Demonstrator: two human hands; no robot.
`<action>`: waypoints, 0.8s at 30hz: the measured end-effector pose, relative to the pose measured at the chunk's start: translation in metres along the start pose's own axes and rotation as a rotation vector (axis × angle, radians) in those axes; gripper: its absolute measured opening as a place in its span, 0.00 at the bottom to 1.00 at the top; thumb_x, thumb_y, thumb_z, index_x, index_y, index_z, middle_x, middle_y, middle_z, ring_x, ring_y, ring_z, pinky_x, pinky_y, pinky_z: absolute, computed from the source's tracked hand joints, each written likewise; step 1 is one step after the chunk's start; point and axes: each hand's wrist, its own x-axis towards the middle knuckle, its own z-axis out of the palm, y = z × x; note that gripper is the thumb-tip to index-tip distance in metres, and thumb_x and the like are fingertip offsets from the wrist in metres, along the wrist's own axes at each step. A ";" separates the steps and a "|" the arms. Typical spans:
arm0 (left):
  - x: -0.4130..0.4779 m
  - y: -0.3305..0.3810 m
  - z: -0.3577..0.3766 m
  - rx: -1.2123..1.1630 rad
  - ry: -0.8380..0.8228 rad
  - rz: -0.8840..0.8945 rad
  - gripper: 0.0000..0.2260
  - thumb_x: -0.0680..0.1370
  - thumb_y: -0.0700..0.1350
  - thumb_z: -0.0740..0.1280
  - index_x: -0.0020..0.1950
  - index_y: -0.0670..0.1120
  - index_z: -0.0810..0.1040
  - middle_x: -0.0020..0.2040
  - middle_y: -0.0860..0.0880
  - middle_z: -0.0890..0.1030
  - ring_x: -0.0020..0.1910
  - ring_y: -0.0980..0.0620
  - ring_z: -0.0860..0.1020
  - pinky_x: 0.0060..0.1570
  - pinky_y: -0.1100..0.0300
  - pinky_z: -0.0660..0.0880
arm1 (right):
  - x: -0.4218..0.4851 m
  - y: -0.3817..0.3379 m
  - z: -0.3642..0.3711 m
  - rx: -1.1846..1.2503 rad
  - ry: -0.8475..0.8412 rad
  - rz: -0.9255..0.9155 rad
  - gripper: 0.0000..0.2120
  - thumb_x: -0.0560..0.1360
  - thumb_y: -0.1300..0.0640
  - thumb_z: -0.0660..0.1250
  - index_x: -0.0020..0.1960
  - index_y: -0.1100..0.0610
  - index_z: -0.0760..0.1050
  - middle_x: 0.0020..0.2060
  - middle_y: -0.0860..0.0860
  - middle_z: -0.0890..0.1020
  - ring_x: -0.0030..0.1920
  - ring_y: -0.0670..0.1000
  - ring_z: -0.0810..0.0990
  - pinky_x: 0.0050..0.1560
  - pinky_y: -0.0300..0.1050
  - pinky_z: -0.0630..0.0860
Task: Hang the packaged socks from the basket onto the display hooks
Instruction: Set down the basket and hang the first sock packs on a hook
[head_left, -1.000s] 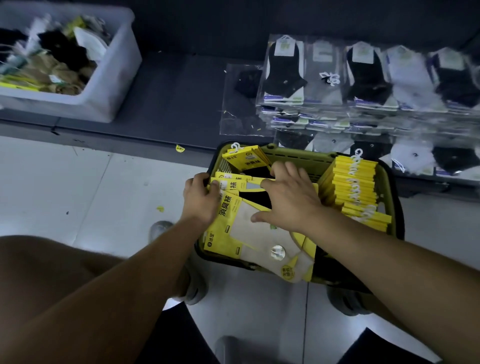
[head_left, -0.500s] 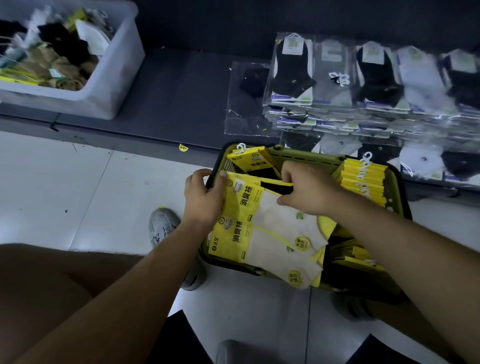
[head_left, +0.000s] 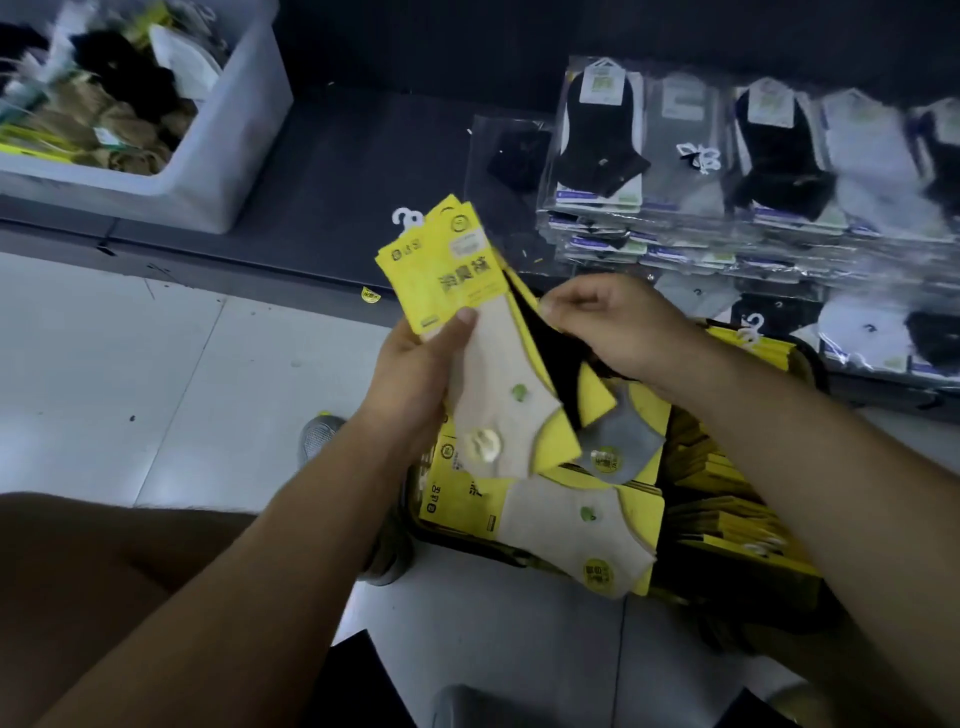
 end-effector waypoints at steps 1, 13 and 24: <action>0.004 0.004 -0.007 0.014 0.052 0.012 0.11 0.84 0.41 0.69 0.66 0.40 0.80 0.59 0.42 0.87 0.52 0.45 0.87 0.54 0.47 0.85 | 0.002 0.008 0.000 -0.147 0.059 -0.043 0.04 0.80 0.53 0.68 0.50 0.52 0.82 0.40 0.43 0.84 0.40 0.38 0.81 0.44 0.38 0.78; 0.029 0.006 -0.036 0.235 0.105 0.001 0.13 0.83 0.38 0.68 0.68 0.44 0.78 0.64 0.39 0.85 0.62 0.36 0.83 0.65 0.39 0.79 | 0.013 0.054 0.015 -0.669 -0.179 -0.042 0.16 0.73 0.47 0.75 0.57 0.52 0.78 0.49 0.48 0.76 0.49 0.52 0.77 0.45 0.45 0.73; 0.031 -0.004 -0.022 0.223 0.143 -0.033 0.18 0.80 0.39 0.68 0.69 0.48 0.75 0.64 0.41 0.83 0.65 0.37 0.81 0.69 0.34 0.74 | 0.024 0.022 -0.057 -0.079 0.101 0.221 0.02 0.70 0.55 0.68 0.43 0.50 0.79 0.32 0.45 0.82 0.32 0.47 0.81 0.31 0.39 0.71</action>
